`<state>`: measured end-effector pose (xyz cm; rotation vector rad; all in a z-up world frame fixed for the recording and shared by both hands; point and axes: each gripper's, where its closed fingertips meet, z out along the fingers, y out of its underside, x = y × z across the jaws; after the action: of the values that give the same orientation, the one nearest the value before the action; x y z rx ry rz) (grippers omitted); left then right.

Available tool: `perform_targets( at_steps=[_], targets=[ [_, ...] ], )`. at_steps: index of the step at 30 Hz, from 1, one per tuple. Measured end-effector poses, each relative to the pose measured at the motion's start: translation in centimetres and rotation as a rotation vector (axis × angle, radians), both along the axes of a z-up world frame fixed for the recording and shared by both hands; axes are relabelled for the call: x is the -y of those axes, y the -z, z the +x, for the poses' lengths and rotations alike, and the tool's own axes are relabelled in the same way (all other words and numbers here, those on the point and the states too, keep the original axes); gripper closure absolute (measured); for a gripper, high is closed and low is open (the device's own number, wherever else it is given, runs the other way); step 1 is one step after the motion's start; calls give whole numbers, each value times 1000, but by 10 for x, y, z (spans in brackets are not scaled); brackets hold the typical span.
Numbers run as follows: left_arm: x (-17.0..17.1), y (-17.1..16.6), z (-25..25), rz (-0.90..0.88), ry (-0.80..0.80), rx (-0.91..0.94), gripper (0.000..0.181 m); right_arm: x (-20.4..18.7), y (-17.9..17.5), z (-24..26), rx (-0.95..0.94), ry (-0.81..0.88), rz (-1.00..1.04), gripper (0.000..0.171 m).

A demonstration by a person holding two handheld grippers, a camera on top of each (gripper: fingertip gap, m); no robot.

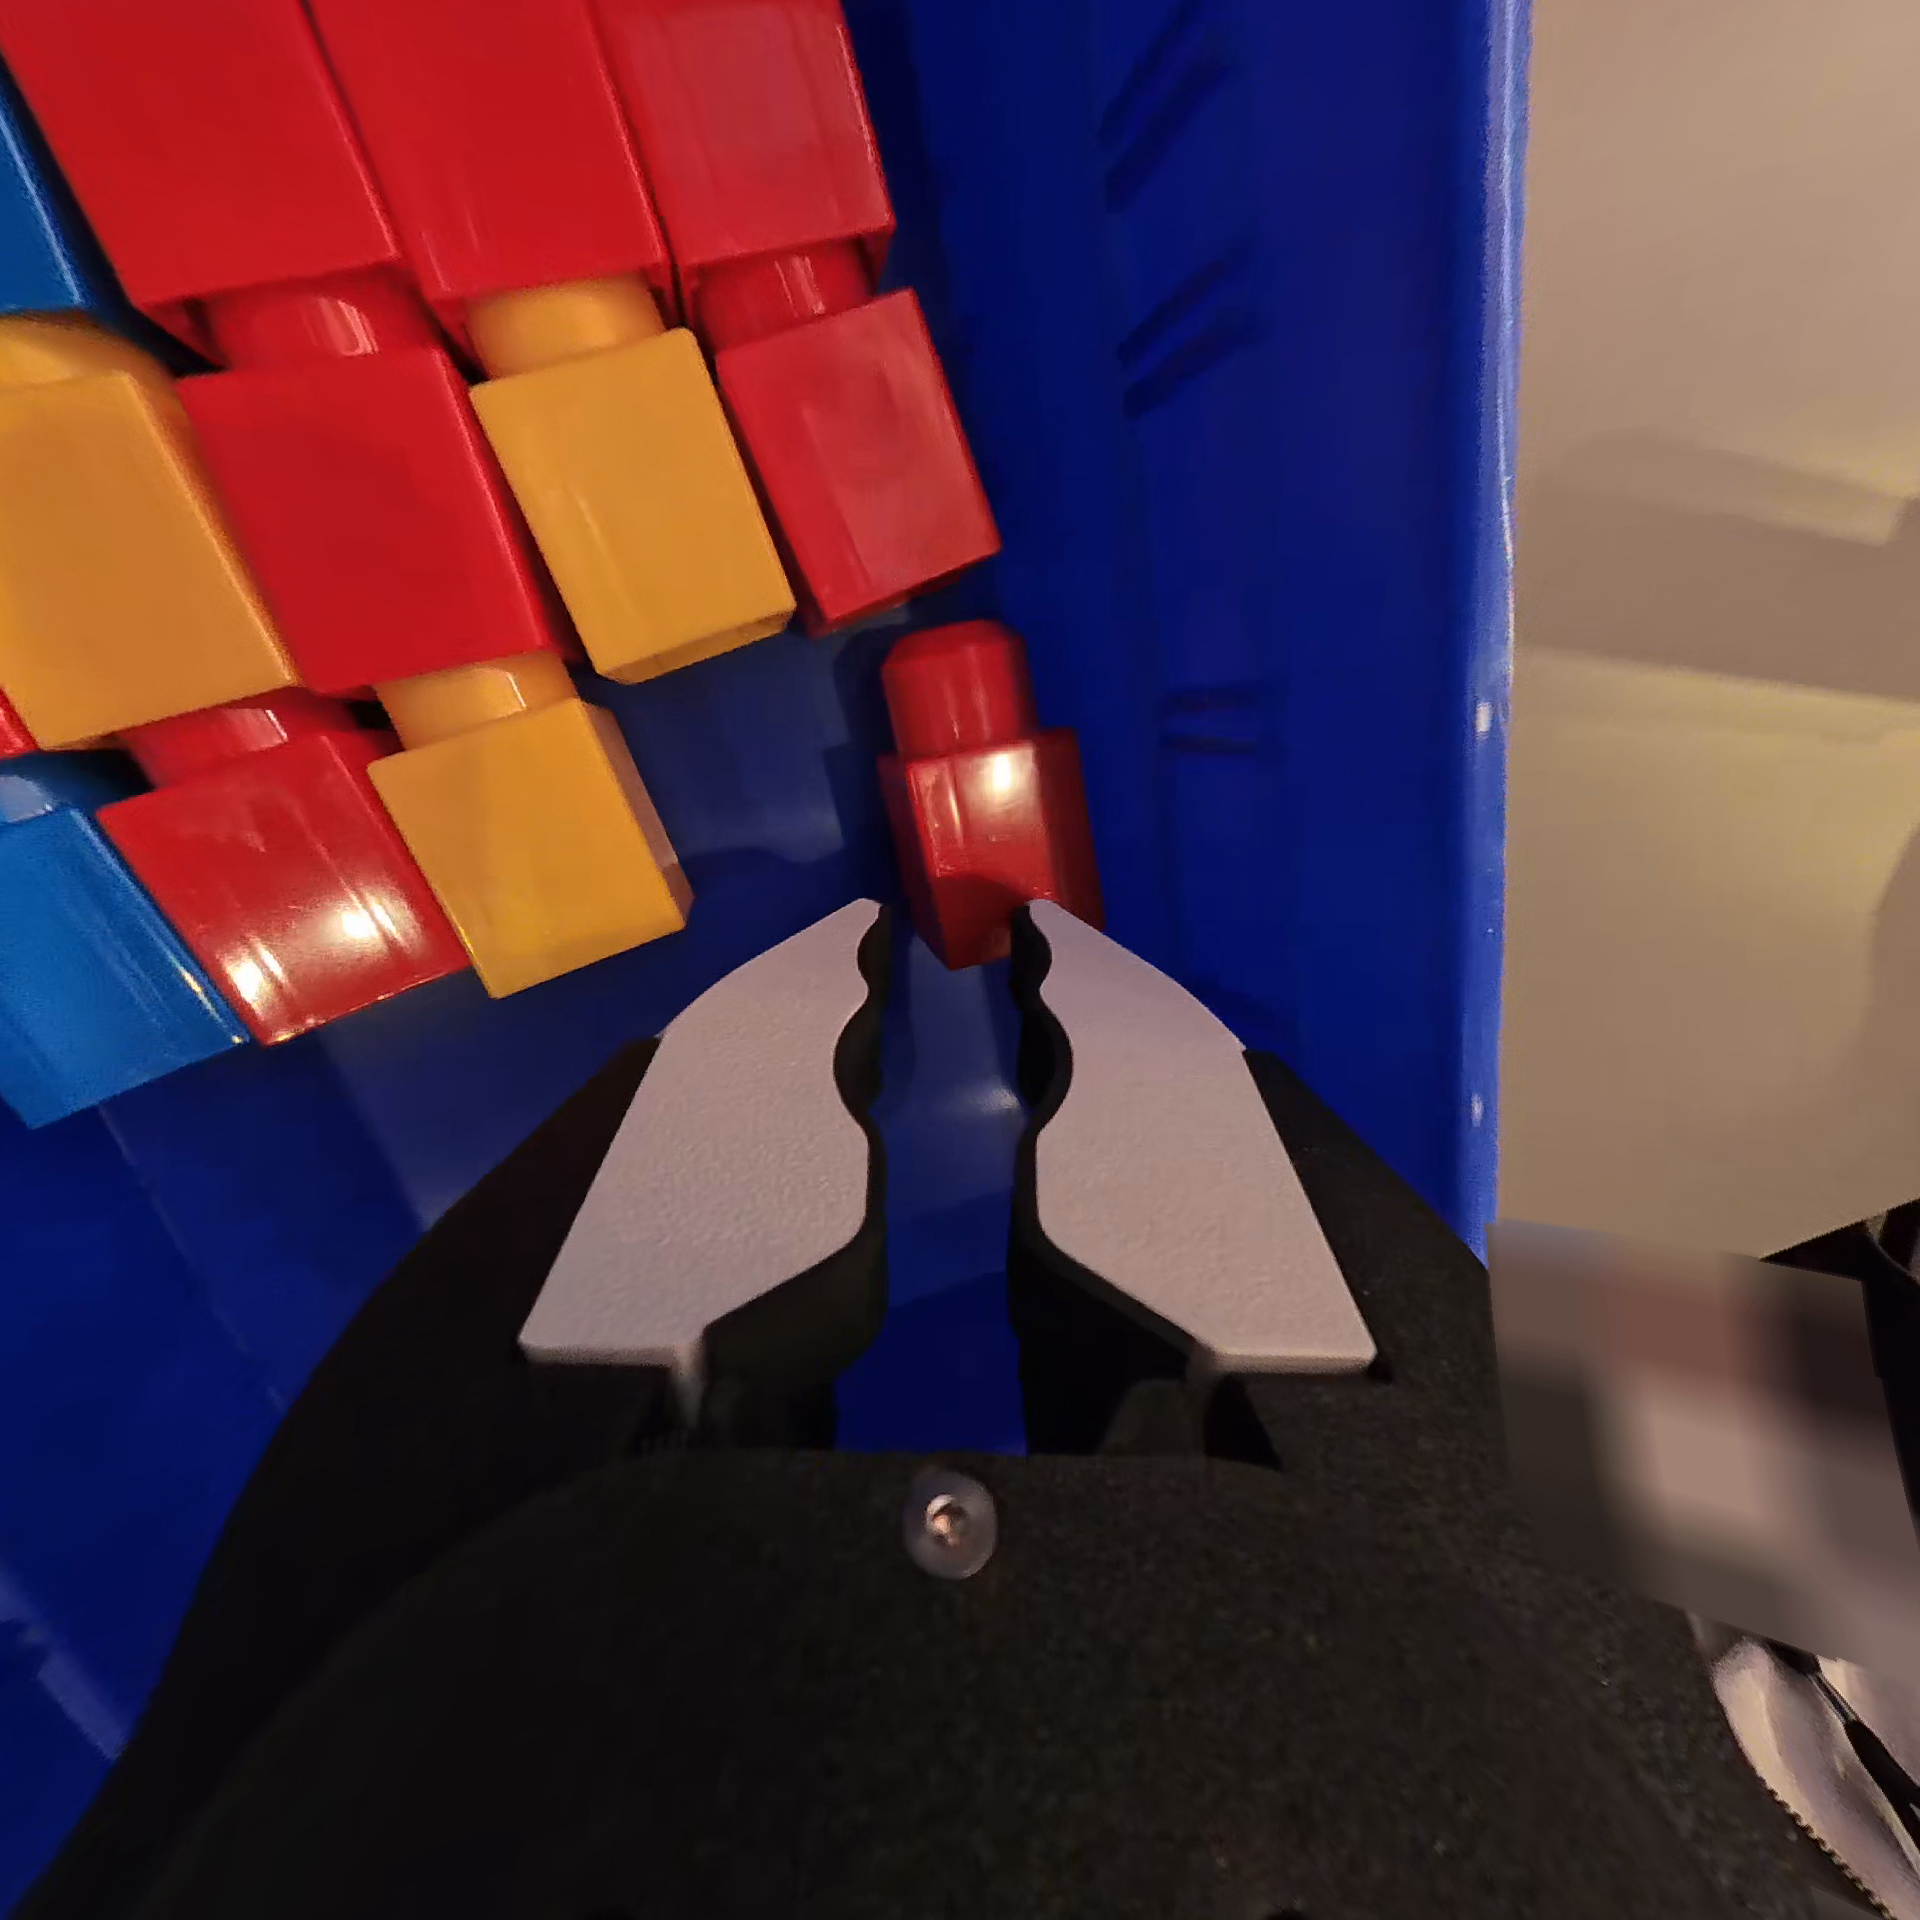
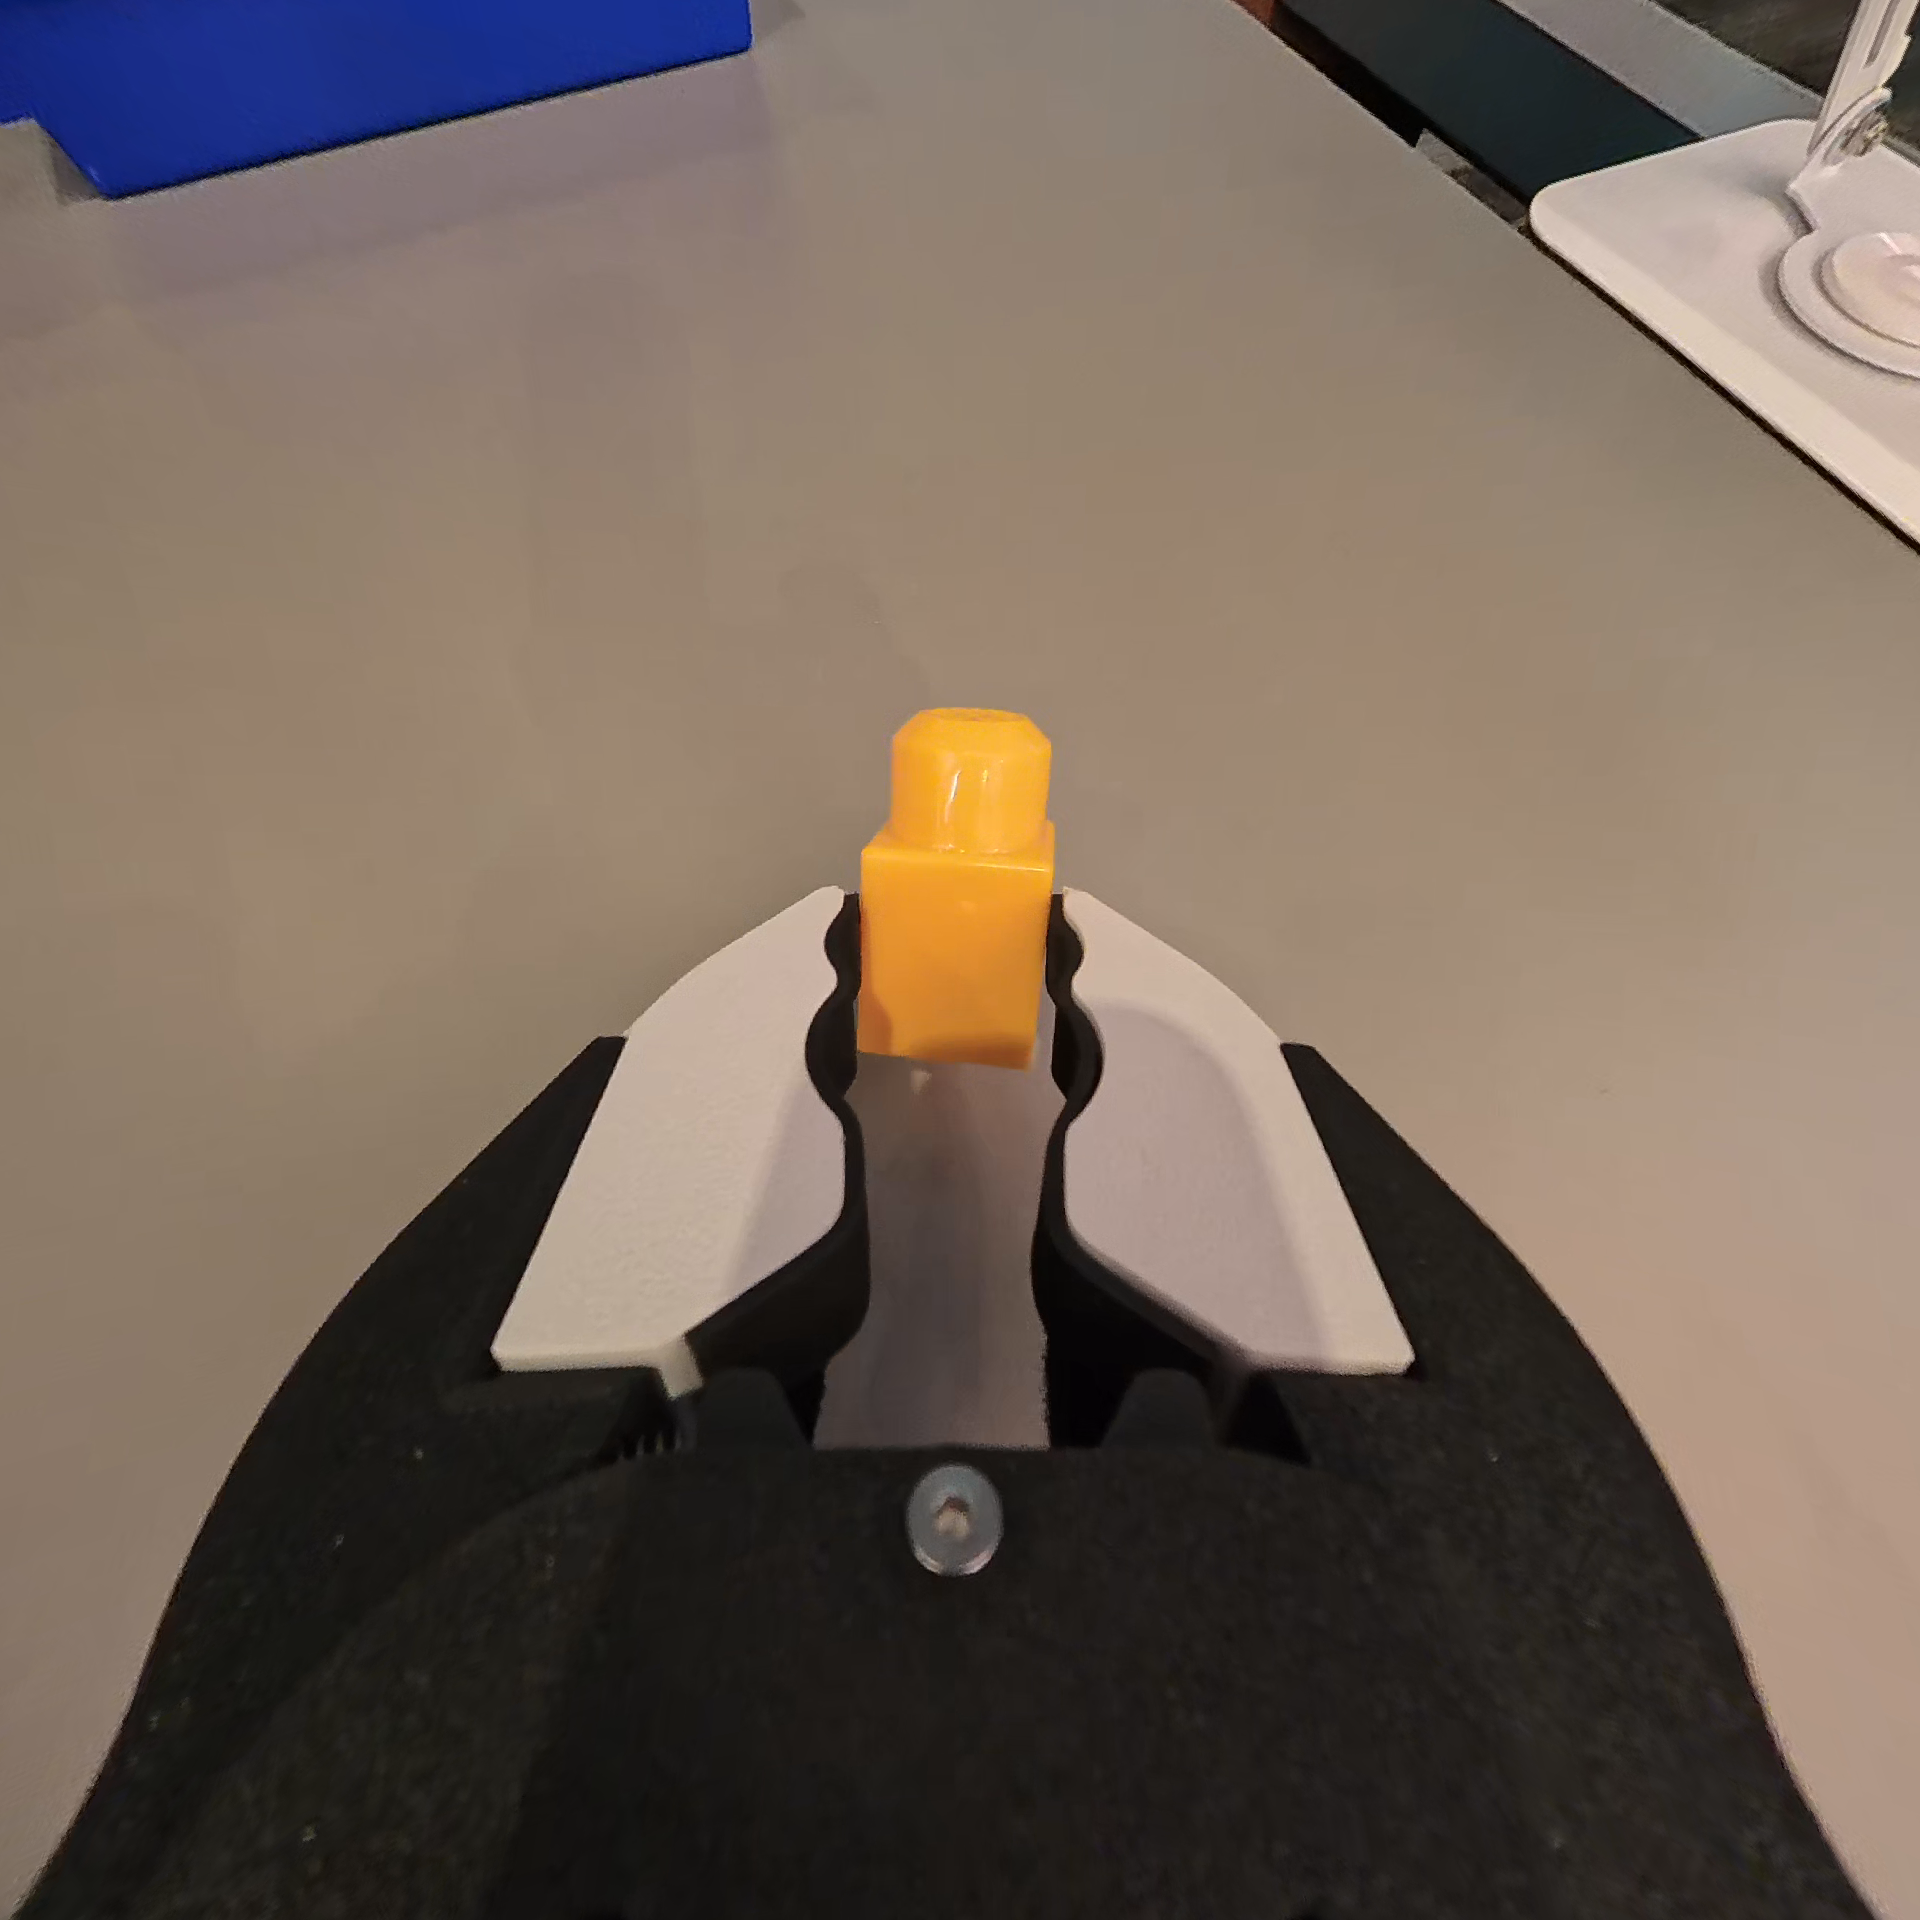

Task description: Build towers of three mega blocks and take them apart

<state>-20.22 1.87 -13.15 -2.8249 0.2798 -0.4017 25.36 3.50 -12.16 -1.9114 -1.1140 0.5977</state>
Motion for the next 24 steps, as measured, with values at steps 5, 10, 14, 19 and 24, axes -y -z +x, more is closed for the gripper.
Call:
perform_targets(
  at_steps=[5, 10, 14, 19, 24],
  targets=[
    [-2, -5, 12, -16, -25, 183, 150, -3, -1, 4, 2, 37, -10, 138],
    [-1, -3, 13, -69, -28, 276, 145, -5, 1, 10, 0, 75, -23, 138],
    [2, 8, 13, -113, -13, 261, 145, -7, 0, 12, -4, 93, -21, 138],
    [-1, 9, 15, -137, -30, 317, 144, -8, 2, 12, 8, 96, -23, 138],
    [-1, 9, 14, -164, -34, 357, 146, -8, 5, 12, 30, 87, -26, 138]
  ],
)
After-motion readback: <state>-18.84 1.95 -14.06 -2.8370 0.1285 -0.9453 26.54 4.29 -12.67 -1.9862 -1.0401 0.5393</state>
